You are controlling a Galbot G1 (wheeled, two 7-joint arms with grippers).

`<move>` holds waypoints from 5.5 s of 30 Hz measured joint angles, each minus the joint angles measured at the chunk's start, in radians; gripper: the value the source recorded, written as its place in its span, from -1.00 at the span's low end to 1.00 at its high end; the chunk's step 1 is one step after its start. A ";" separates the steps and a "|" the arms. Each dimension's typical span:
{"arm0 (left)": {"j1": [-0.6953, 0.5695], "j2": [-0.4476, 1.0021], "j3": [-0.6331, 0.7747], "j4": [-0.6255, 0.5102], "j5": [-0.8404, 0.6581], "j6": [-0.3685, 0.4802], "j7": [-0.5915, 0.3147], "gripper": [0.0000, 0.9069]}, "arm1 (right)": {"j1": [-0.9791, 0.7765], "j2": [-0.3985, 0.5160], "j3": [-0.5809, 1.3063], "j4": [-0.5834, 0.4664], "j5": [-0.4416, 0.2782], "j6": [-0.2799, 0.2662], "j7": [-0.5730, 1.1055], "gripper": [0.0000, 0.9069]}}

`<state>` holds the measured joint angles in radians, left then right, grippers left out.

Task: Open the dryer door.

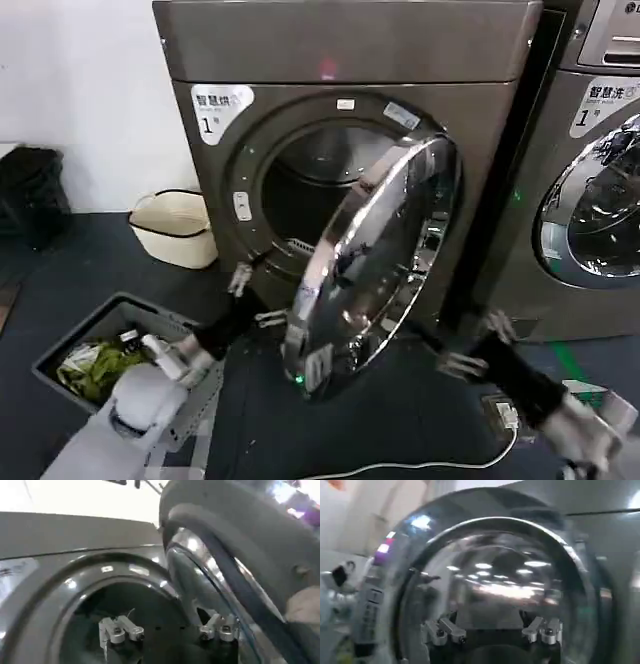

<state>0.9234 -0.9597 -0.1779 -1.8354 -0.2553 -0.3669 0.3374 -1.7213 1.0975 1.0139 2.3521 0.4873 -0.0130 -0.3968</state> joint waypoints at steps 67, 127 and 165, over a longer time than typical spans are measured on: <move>-0.590 -0.554 0.619 0.601 0.055 -0.061 -0.040 1.00 | -0.072 0.512 0.748 -0.154 -0.240 0.016 0.623 1.00; -0.450 -0.214 0.623 0.111 -0.053 0.066 -0.051 1.00 | -0.030 0.512 0.956 -0.330 -0.238 0.063 0.646 1.00; 0.146 0.334 -0.172 -0.163 -0.749 0.866 -0.639 1.00 | -0.025 0.512 0.852 -0.349 -0.270 0.095 0.636 1.00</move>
<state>1.0694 -0.6253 -0.3498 -1.9980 -1.0041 0.4994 -0.3014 -1.7460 1.6092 1.8659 2.0027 0.2175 0.0816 0.2389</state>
